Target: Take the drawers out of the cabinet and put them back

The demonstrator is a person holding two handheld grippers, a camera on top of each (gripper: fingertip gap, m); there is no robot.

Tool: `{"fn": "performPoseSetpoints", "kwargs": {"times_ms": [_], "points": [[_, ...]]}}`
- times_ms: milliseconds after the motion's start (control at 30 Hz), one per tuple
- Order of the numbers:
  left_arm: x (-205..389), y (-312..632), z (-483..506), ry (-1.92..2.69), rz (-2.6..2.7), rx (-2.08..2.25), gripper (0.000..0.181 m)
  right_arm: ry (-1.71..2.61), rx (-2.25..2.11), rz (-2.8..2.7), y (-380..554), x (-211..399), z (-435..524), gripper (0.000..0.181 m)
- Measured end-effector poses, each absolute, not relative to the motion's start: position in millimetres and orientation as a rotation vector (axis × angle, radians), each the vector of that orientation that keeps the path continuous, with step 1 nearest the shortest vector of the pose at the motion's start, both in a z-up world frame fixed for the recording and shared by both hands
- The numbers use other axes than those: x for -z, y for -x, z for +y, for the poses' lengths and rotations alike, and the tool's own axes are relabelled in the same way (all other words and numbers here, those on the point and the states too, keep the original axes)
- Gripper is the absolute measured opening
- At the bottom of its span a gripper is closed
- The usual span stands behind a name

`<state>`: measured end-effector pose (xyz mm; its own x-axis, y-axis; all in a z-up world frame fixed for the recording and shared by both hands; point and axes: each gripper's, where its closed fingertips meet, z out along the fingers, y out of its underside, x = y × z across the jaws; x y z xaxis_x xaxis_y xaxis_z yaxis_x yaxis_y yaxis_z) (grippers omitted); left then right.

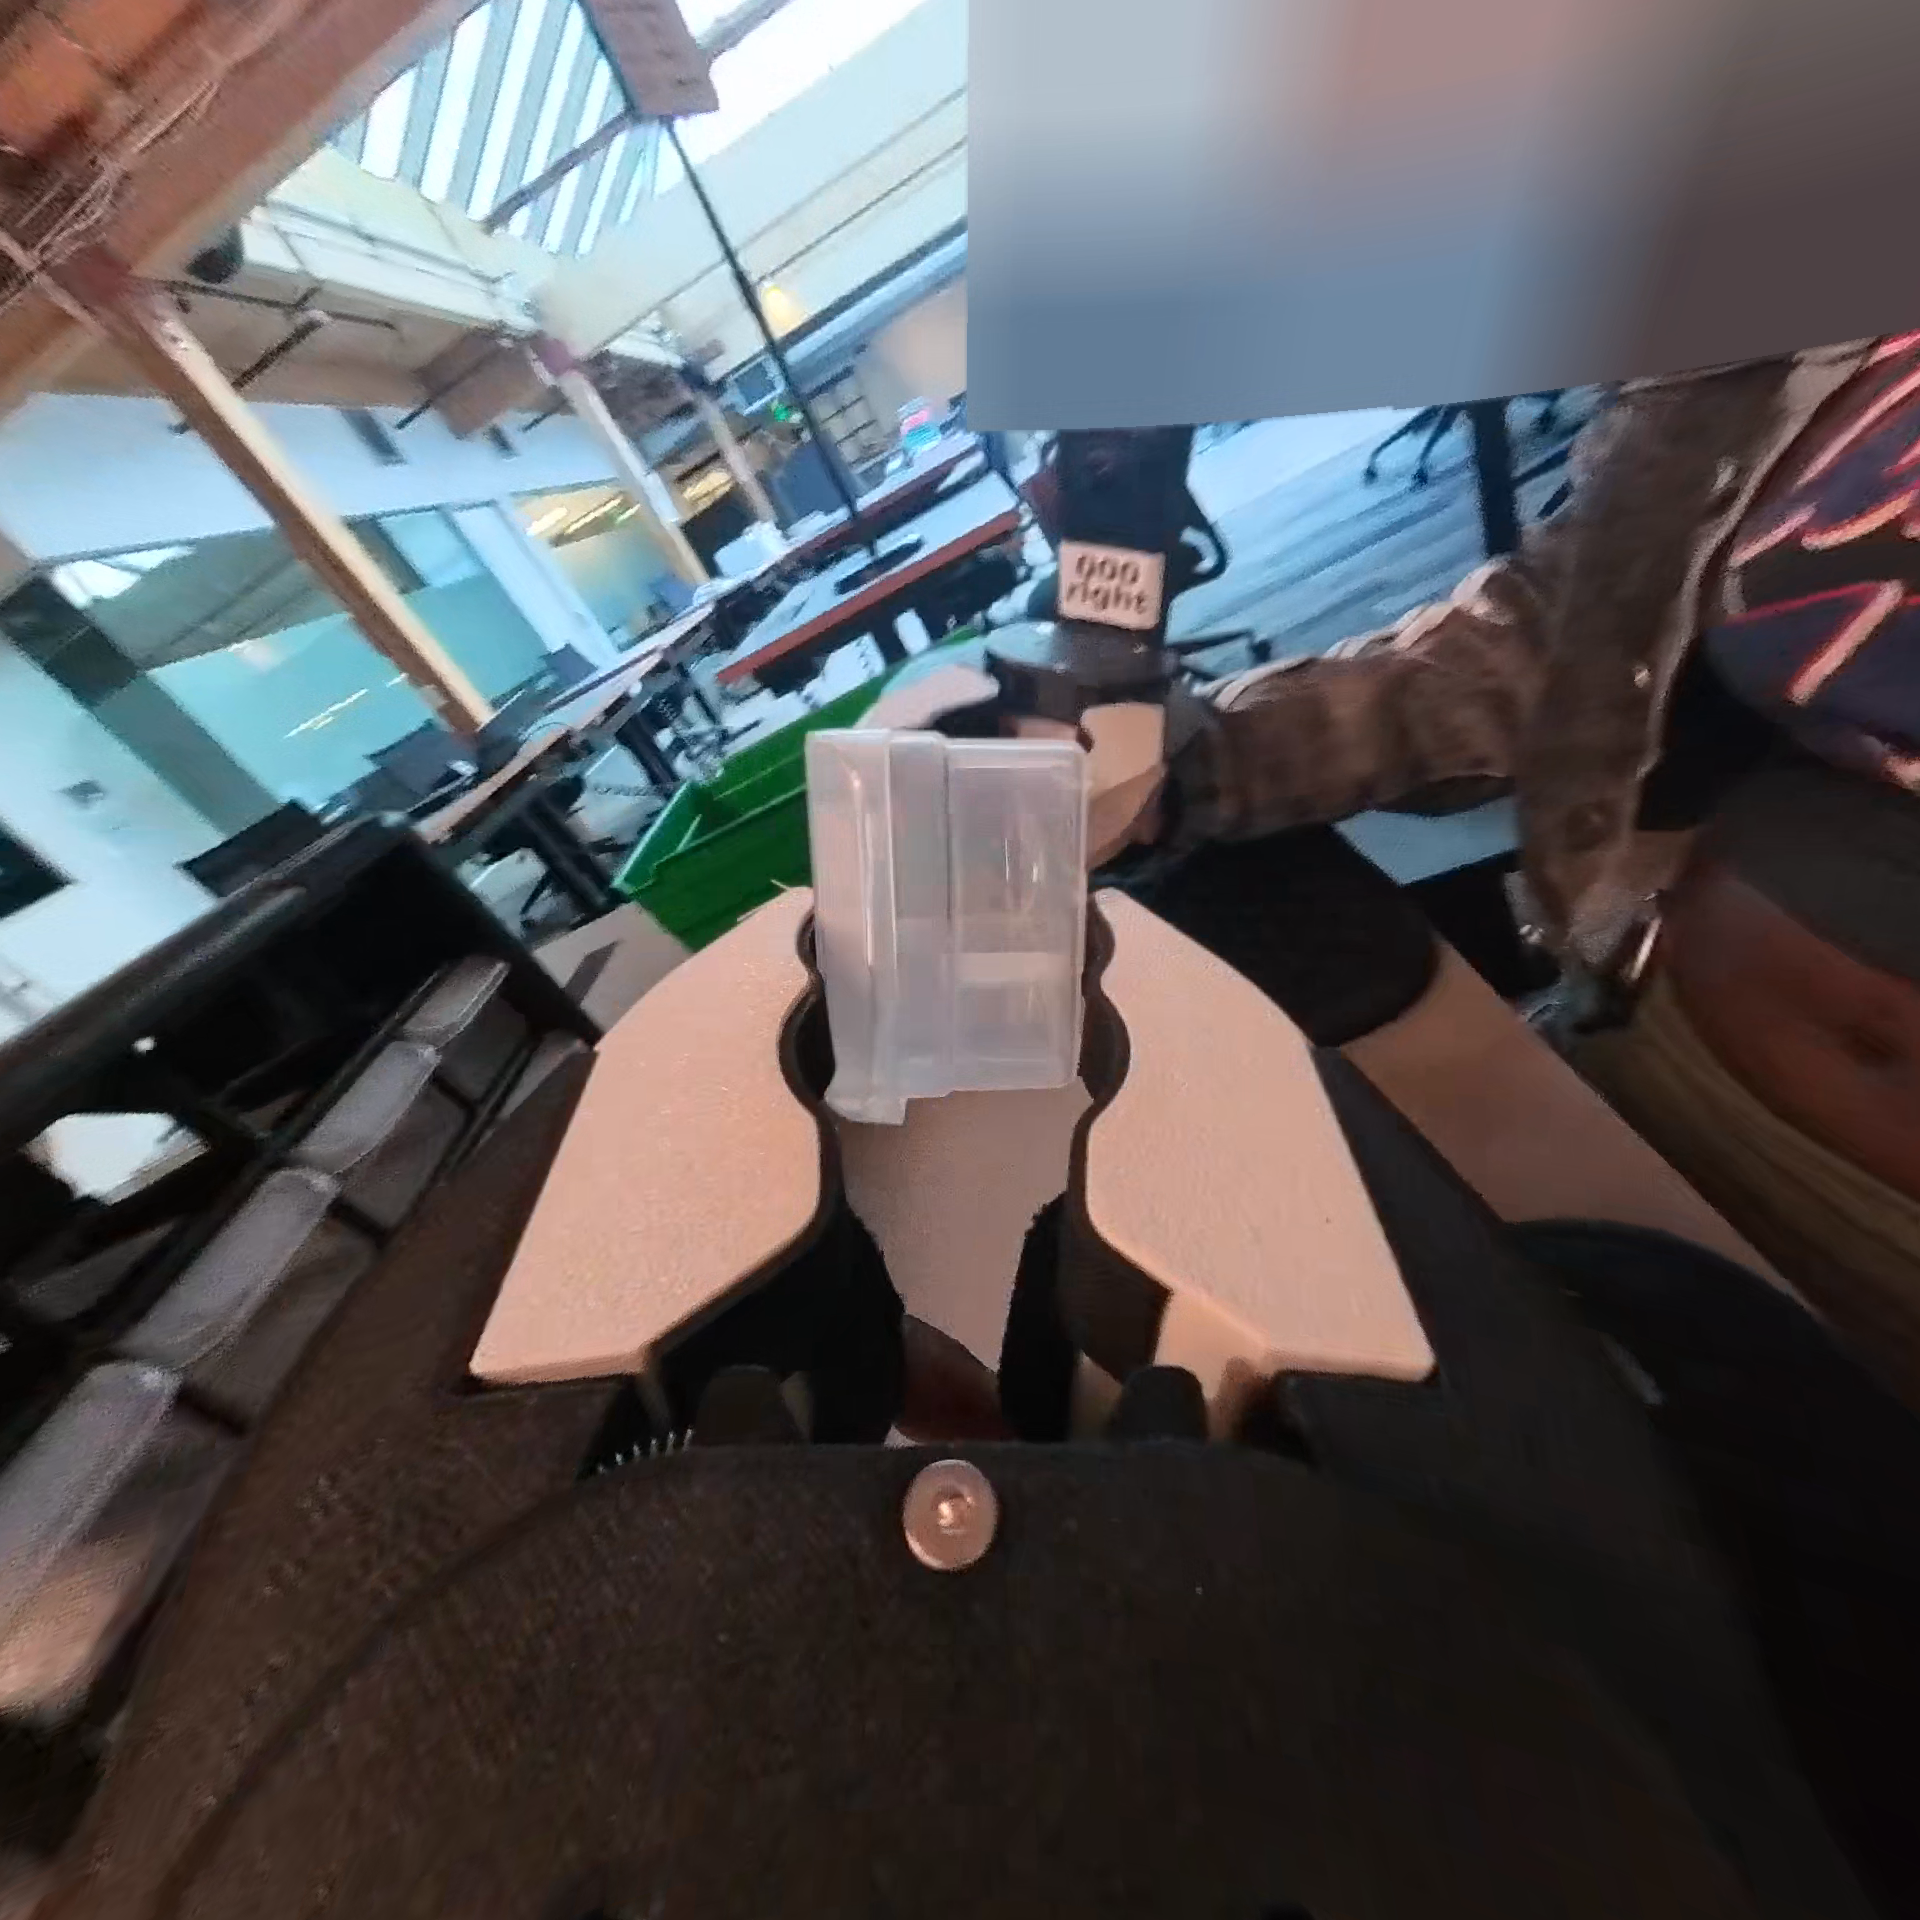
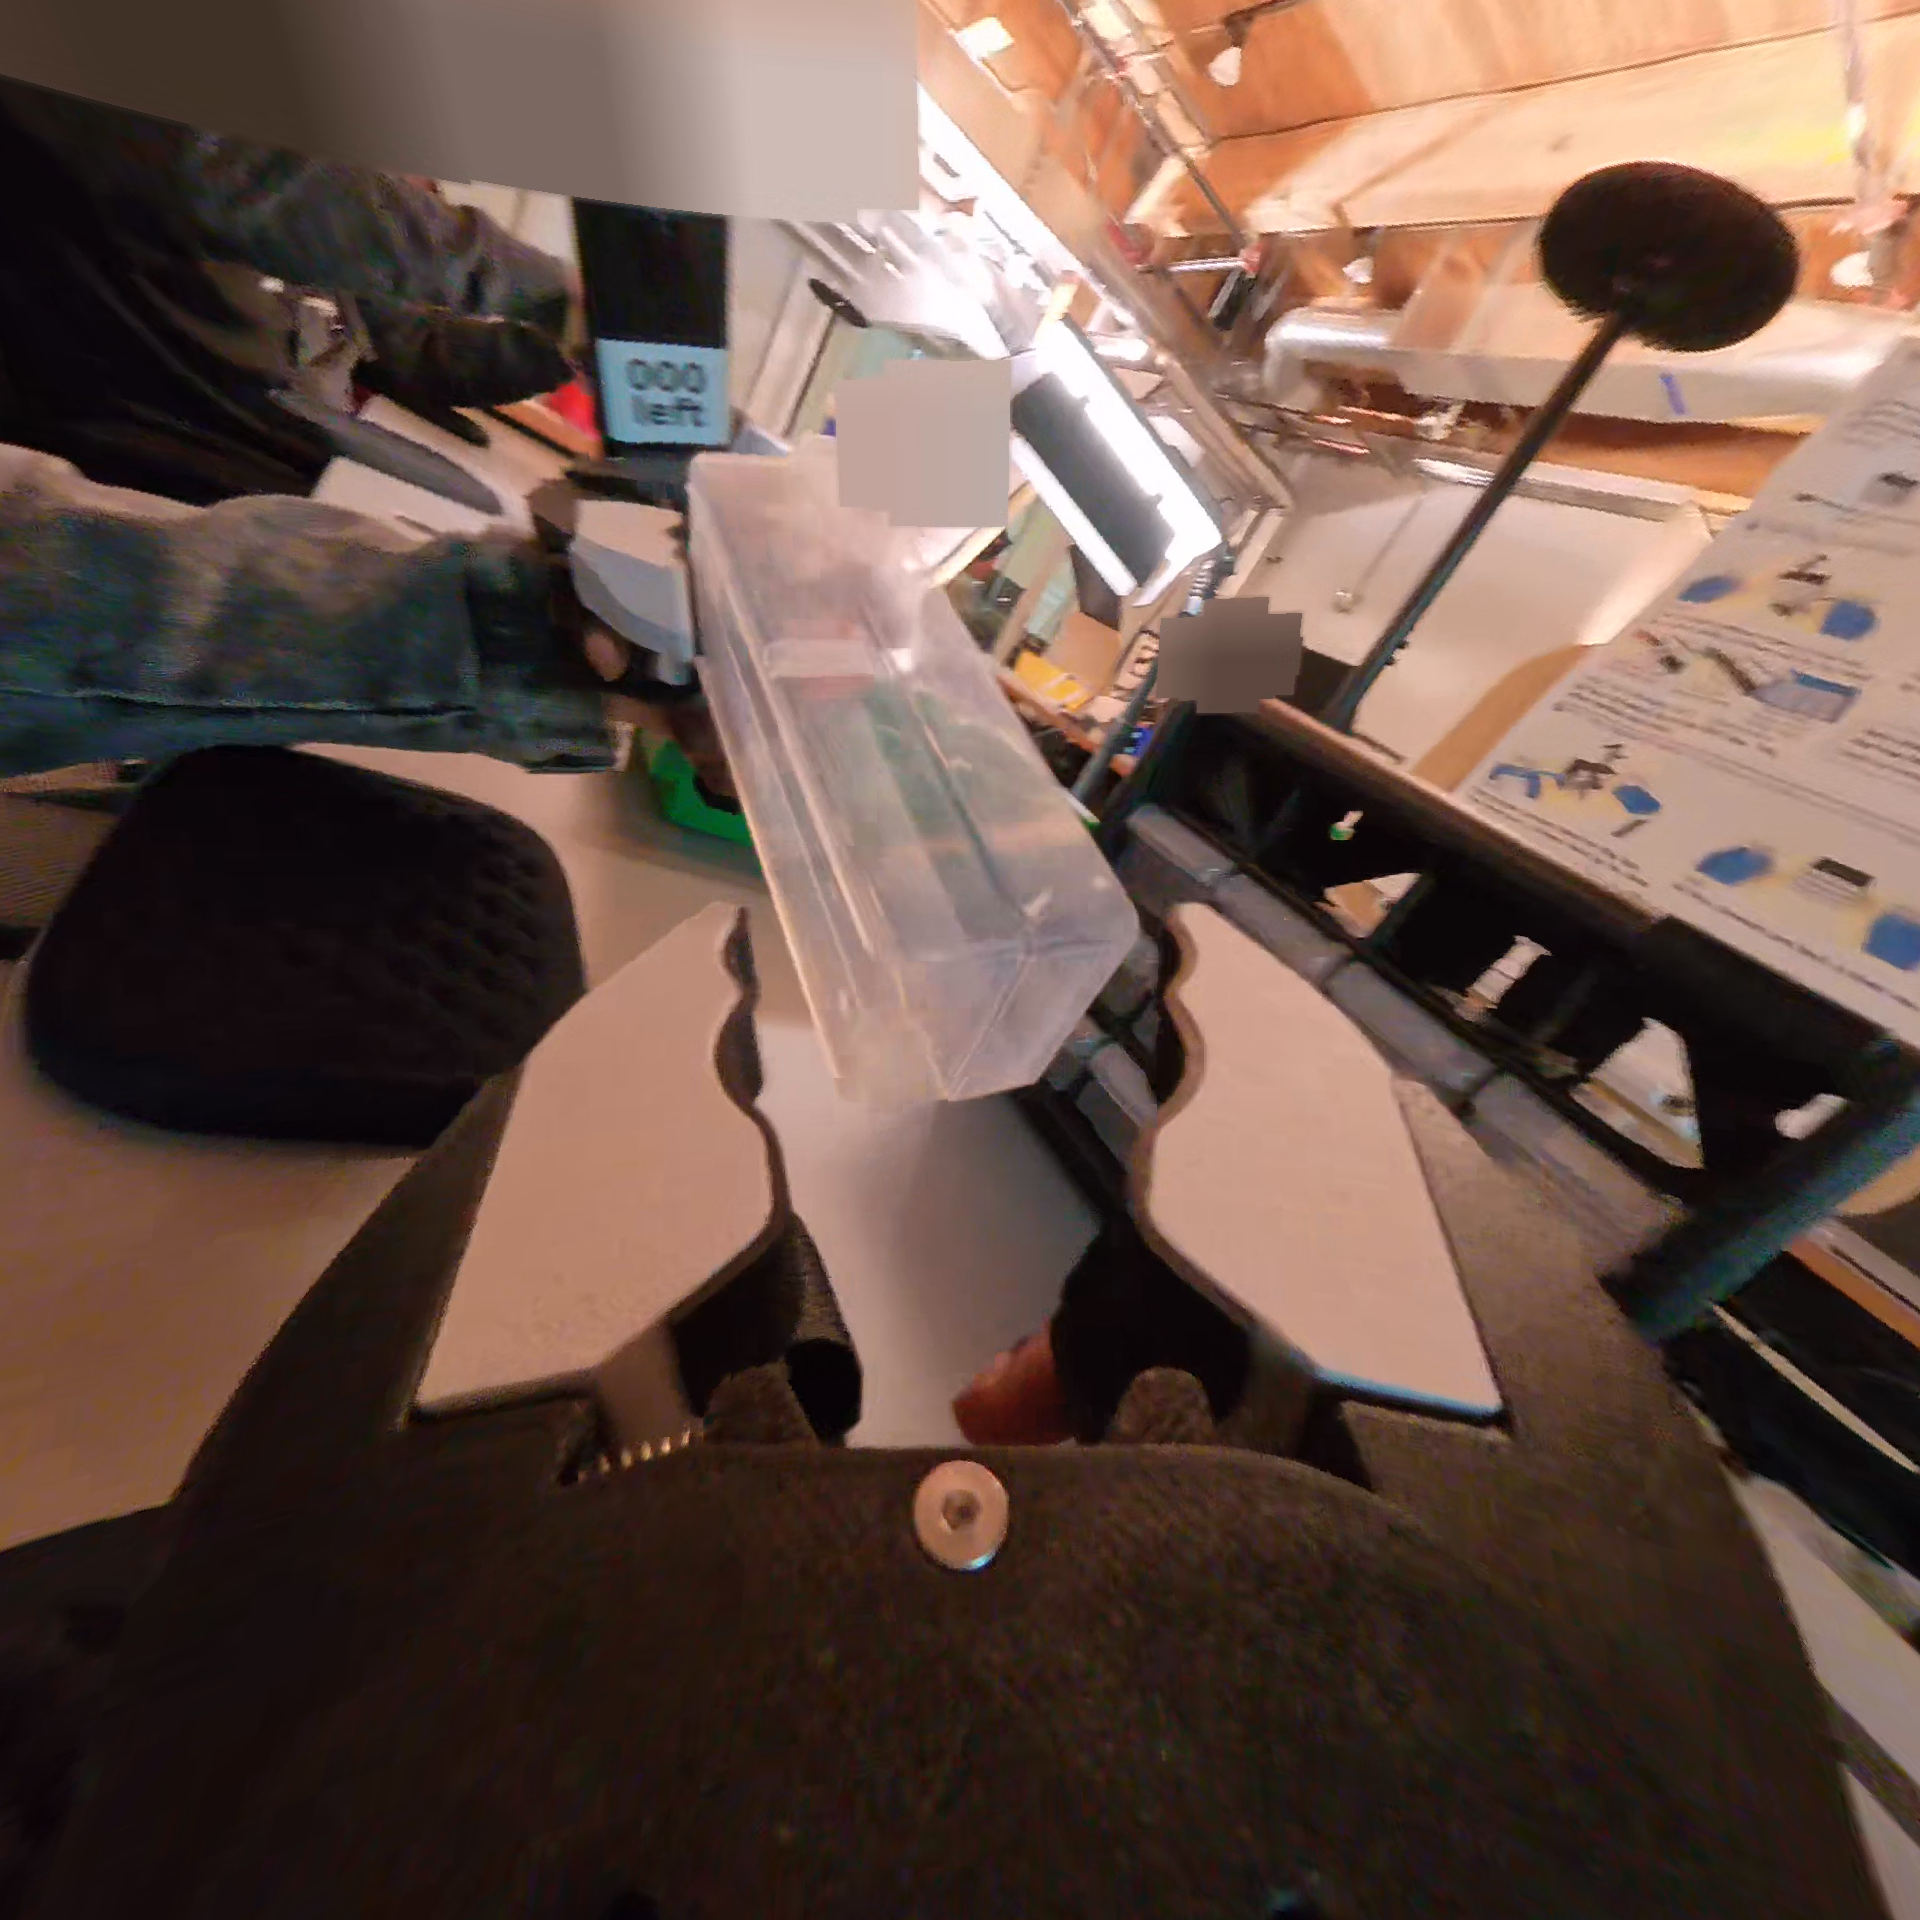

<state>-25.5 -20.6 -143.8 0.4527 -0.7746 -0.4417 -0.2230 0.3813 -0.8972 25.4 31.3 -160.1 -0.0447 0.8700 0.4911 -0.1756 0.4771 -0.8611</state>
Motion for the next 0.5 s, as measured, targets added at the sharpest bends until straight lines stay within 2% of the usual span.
{"fn": "performPoseSetpoints", "kwargs": {"times_ms": [67,200,367,433,500], "points": [[142,22,-24,1.123,1.077,0.509,0.046,0.655,-0.995,-1.376,-26,163,26,0.056],[134,28,-6,1.172,0.875,0.609,0.050,0.617,-0.965,-1.339,-32,154,27,0.053],[130,47,32,1.335,0.343,1.034,0.102,0.493,-0.497,-1.197,-36,142,40,0.050],[130,40,36,1.345,0.229,1.175,0.102,0.456,-0.401,-1.156,-37,137,40,0.049],[130,26,38,1.324,0.156,1.319,0.092,0.420,-0.347,-1.162,-35,138,37,0.048]]}}
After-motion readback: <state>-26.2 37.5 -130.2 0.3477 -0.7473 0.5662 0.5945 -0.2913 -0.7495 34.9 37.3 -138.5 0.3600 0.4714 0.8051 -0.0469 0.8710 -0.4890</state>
